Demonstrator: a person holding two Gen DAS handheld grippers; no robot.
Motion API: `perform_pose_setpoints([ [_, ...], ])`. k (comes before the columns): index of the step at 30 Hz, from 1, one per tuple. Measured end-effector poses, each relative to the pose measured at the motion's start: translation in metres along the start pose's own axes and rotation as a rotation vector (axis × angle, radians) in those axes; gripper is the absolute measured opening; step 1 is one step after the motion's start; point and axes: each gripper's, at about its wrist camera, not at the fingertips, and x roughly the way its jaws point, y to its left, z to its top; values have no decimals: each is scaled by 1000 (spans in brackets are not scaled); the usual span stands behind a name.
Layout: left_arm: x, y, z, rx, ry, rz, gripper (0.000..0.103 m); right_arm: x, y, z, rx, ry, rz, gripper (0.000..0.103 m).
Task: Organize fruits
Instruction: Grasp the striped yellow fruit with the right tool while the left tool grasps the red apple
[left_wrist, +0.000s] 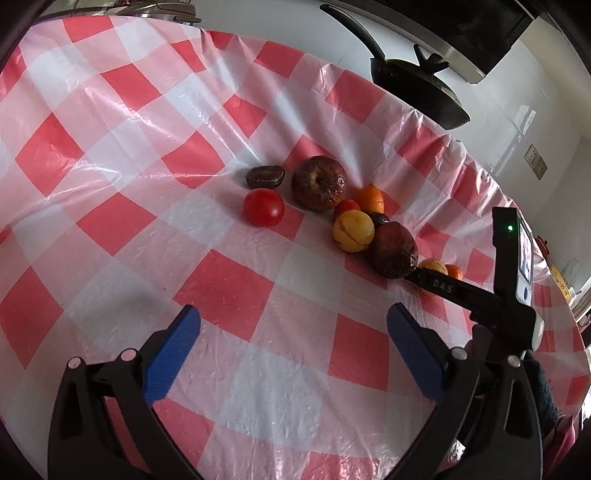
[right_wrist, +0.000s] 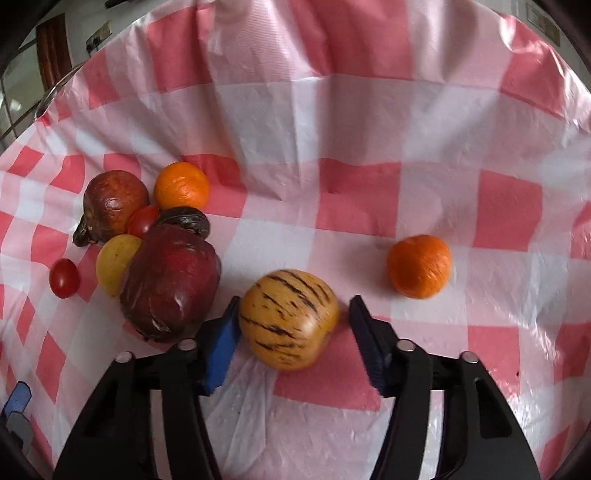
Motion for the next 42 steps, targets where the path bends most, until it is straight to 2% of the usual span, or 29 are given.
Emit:
perform_pose_setpoints([
  [3, -1, 0, 0, -2, -1, 0, 101, -4, -1, -4, 17, -9, 5, 45],
  [6, -1, 1, -1, -2, 0, 4, 101, -21, -15, -19, 124, -48, 37, 44],
  [9, -3, 0, -1, 3, 0, 1, 101, -37, -34, -32, 208, -96, 31, 44],
  [15, -3, -12, -5, 80, 18, -11, 101, -53, -94, -56, 496, -205, 29, 45],
  [18, -5, -21, -10, 110, 21, 24, 101, -60, -109, -60, 551, -254, 29, 45],
  [21, 0, -32, -14, 57, 60, 8, 101, -64, -115, -63, 608, -306, 11, 45],
  [26, 43, -58, 0, -170, 143, 51, 101, -71, -130, -67, 689, -354, -3, 45],
  [32, 90, -89, 31, -383, 135, 104, 101, -76, -131, -67, 671, -399, -36, 45],
  [35, 111, -98, 45, -459, 143, 178, 101, -76, -133, -67, 682, -404, -33, 45],
  [39, 129, -103, 55, -462, 145, 292, 101, -76, -133, -66, 683, -406, -32, 45],
  [42, 137, -111, 58, -346, 184, 341, 101, -75, -133, -66, 681, -405, -34, 45],
])
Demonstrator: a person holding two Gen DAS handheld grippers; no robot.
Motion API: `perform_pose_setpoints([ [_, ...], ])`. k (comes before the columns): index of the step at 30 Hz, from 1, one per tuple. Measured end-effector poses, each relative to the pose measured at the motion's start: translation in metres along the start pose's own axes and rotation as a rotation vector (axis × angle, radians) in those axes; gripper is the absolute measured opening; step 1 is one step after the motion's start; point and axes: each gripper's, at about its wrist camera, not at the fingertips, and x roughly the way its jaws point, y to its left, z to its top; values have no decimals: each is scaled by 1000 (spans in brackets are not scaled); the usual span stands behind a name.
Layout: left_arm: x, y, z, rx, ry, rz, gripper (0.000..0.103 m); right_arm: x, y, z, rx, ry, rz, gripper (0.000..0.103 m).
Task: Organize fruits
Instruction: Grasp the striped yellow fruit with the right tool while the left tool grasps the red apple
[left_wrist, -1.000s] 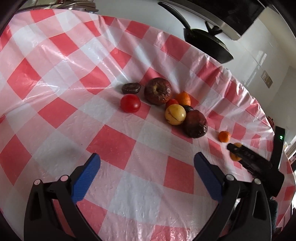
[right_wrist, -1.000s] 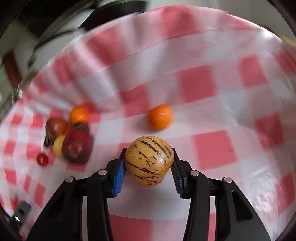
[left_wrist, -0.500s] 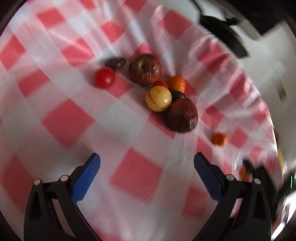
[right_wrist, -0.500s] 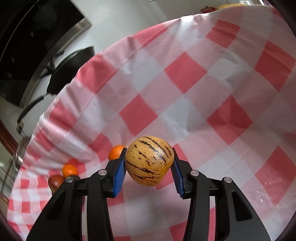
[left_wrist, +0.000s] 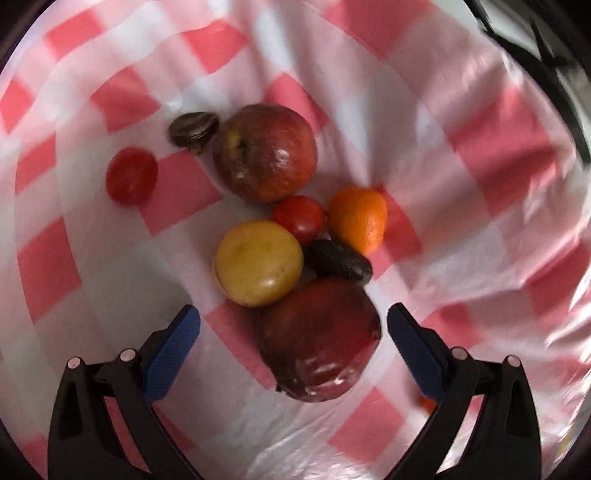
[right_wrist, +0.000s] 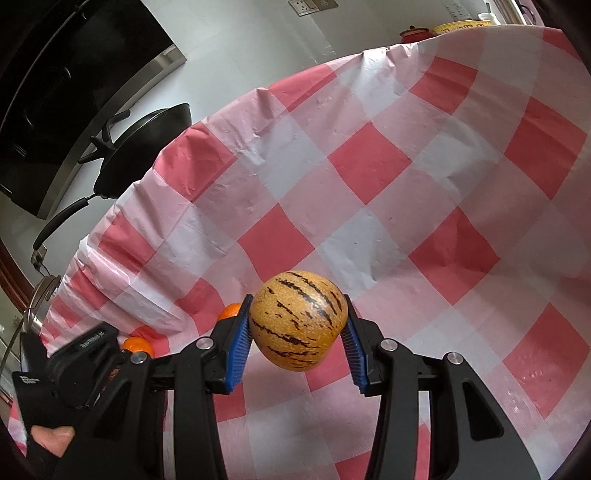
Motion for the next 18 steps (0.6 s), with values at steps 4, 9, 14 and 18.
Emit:
perform_pose_setpoints([
  [4, -5, 6, -1, 167, 36, -11, 102, -1, -1, 0, 3, 1, -1, 45],
  [9, -28, 33, -5, 264, 14, -4, 101, 0, -1, 0, 8, 7, -7, 45],
  [14, -27, 26, -9, 388, -27, -8, 98, 0, -1, 0, 4, 9, -7, 45],
  [18, -12, 5, -10, 395, -23, -3, 87, 1, 1, 0, -8, 12, -6, 45],
])
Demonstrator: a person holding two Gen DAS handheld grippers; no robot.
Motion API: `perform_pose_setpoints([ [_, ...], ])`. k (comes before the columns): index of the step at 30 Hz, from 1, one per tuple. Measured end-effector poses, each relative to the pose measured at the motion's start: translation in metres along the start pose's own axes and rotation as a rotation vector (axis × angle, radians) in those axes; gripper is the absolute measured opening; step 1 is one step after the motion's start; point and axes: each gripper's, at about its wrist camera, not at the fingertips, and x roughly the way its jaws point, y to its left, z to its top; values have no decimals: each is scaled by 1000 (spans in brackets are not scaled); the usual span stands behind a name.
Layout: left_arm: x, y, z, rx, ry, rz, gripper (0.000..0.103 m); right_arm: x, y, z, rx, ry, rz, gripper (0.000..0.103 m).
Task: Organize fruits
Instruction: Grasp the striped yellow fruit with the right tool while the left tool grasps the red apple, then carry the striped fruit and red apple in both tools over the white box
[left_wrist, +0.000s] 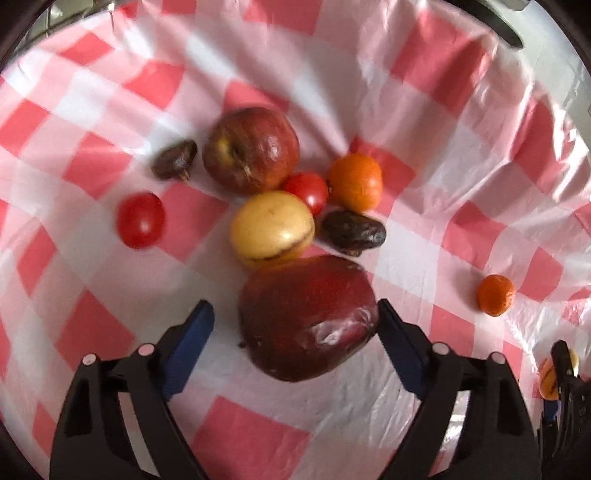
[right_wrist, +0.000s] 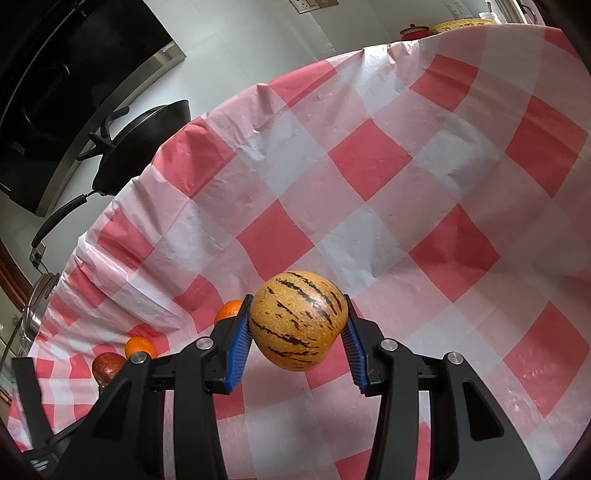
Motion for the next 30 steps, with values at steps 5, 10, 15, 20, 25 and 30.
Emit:
perform_pose_setpoints([
  [5, -1, -17, -5, 7, -49, 49, 63, 1, 1, 0, -3, 4, 1, 45],
  [10, -19, -19, -31, 43, -52, 18, 62, 1, 1, 0, -4, 6, 2, 45],
  [15, -50, 4, -72, 145, -109, -45, 62, 1, 2, 0, -12, 10, 5, 45],
  [20, -72, 41, -101, 128, -162, -158, 62, 1, 3, -1, -18, 13, 10, 45],
  [25, -73, 66, -90, 74, -192, -211, 62, 0, 1, -1, -15, 12, 23, 45],
  [30, -66, 71, -88, 58, -203, -226, 62, -2, -2, -1, -3, 1, 44, 45],
])
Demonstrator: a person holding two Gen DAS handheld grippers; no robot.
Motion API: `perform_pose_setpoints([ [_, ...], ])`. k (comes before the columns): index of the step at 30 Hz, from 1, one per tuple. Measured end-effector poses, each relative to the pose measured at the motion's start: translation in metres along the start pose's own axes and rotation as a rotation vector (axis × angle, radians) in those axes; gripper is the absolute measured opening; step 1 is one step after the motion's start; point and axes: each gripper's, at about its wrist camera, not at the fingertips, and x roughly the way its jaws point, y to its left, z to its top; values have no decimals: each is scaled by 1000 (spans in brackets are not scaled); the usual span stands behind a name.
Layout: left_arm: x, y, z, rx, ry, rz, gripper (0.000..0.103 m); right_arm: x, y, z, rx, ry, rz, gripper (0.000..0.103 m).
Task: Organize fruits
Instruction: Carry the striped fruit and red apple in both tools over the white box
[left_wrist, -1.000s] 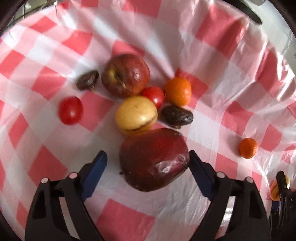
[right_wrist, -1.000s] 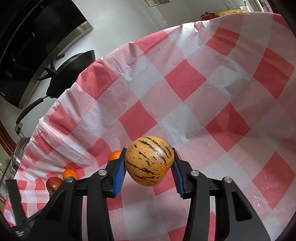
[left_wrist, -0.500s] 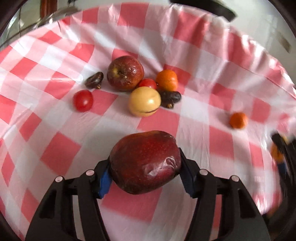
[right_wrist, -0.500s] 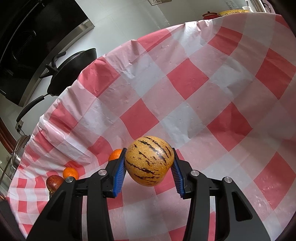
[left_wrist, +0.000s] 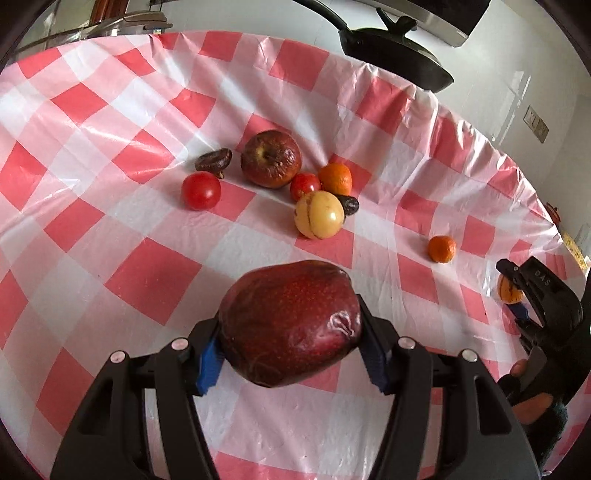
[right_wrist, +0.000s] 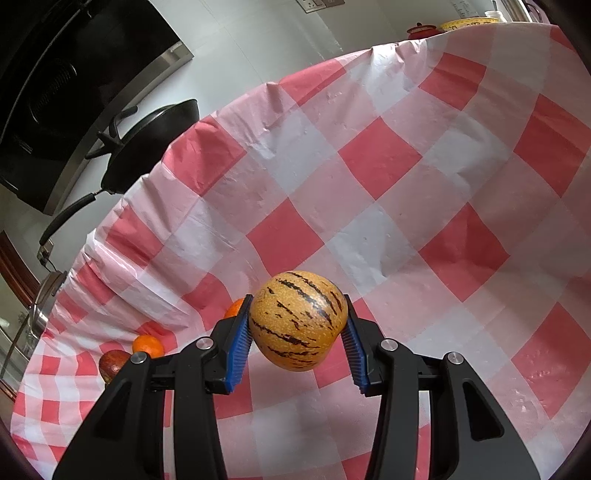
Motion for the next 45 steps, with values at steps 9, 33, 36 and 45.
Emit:
perform_pose_setpoints([
  [9, -35, 10, 1, -26, -52, 69, 62, 9, 7, -1, -52, 85, 122, 45],
  [33, -213, 185, -114, -27, -99, 316, 62, -176, 145, -192, -422, 428, 451, 45],
  [36, -228, 198, -125, -25, -109, 328, 62, -190, 158, -217, -490, 457, 471, 45],
  [45, -269, 245, -153, -83, -147, 372, 62, -245, 192, -288, -705, 522, 587, 45],
])
